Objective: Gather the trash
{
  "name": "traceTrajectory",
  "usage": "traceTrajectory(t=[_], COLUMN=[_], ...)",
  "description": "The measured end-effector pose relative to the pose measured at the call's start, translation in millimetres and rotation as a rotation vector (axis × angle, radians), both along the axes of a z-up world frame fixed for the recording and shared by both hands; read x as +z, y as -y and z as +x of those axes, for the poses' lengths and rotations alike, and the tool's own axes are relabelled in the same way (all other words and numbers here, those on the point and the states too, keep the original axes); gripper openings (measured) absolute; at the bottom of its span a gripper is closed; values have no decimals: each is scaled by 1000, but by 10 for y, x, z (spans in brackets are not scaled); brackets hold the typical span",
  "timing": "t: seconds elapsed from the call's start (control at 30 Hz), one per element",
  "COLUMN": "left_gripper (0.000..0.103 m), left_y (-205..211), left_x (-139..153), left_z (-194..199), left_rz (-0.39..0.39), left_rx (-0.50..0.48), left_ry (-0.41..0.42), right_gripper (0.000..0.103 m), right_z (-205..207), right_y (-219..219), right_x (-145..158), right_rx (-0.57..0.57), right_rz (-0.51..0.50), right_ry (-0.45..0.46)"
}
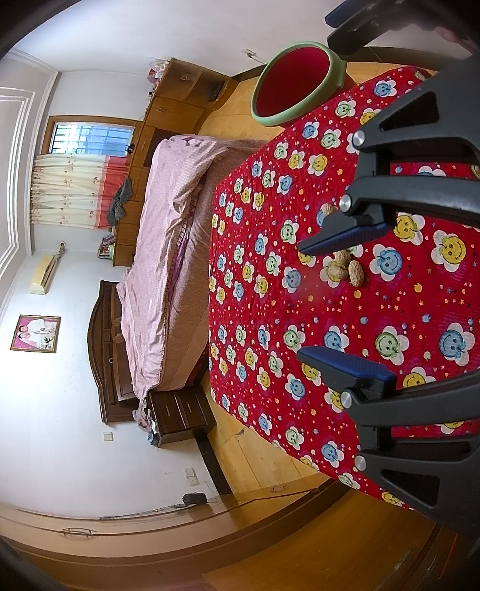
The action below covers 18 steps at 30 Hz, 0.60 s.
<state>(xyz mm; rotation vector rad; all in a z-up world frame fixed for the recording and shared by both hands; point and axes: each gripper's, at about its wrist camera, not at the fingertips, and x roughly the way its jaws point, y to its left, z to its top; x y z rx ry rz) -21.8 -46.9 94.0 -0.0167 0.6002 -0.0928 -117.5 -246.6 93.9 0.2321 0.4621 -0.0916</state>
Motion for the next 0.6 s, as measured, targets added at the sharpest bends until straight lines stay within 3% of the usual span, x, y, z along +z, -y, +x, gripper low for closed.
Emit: traceTrajectory(t=[0.6], left_gripper=[51], left_y=[19], left_x=[75], left_z=[3], left_rz=[0], left_rx=[-6], left_ry=[28], right_gripper=[102], right_z=[11], right_y=[-22], right_x=[44], right_rx=[0], right_rz=[3], right_ry=[4])
